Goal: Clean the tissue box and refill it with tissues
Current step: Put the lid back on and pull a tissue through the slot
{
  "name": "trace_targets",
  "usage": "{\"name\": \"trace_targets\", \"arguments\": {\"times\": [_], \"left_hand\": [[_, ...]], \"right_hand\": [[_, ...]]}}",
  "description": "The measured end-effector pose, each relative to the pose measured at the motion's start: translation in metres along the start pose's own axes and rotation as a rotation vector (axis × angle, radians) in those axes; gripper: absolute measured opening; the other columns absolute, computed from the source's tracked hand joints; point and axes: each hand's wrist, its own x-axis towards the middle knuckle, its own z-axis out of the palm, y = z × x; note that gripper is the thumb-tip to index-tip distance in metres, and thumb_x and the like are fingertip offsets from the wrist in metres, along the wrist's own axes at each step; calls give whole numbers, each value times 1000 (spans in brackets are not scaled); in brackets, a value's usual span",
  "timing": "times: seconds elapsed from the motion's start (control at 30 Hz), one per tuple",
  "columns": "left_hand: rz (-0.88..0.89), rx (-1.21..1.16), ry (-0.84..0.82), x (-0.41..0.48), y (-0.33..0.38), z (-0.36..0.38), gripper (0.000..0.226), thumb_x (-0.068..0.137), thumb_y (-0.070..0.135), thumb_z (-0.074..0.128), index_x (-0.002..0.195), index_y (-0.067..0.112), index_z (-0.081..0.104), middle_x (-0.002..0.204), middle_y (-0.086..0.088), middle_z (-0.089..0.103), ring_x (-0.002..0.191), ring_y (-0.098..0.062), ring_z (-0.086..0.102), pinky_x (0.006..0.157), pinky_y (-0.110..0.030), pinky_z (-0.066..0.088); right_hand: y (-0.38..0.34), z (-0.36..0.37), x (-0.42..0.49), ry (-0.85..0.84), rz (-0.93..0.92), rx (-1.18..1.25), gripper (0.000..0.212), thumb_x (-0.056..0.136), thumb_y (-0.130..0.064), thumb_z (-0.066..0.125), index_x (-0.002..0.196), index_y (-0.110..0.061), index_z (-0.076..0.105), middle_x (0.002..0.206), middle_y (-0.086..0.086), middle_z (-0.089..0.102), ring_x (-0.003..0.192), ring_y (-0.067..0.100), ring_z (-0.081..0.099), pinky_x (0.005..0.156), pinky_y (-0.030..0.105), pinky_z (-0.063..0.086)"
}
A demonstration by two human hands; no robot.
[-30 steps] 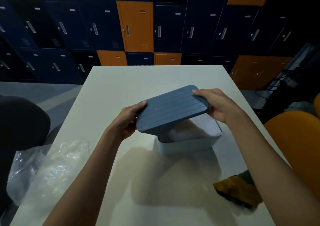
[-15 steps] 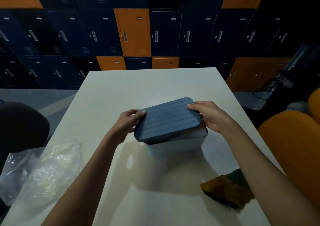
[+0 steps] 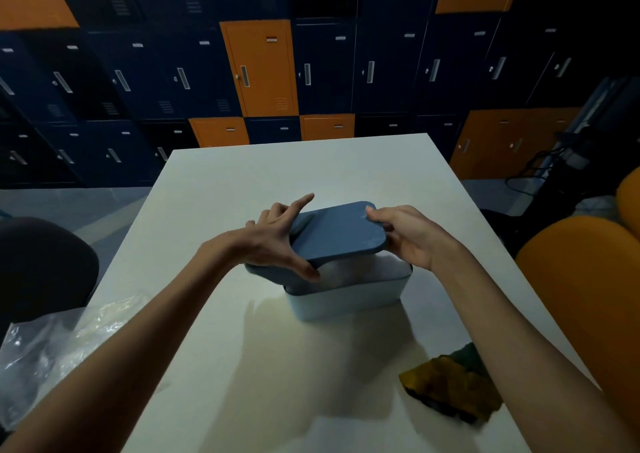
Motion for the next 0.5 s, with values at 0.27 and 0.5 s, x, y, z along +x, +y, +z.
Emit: {"name": "trace_targets", "arguments": {"times": [0.27, 0.5], "left_hand": [[-32, -309, -20, -16, -26, 15, 125, 49, 48, 82, 145, 49, 1, 125, 9, 21, 121, -18, 30, 106, -39, 38], [39, -199, -21, 1, -6, 26, 127, 47, 55, 82, 145, 49, 1, 123, 13, 19, 123, -17, 27, 108, -37, 35]], "right_hand": [[8, -33, 11, 342, -248, -420, 18, 98, -28, 50, 103, -16, 62, 106, 12, 63, 86, 18, 60, 79, 34, 52], [31, -43, 11, 186, -11, -278, 28, 102, -18, 41, 108, -7, 65, 101, 11, 68, 83, 20, 65, 62, 25, 52]]}}
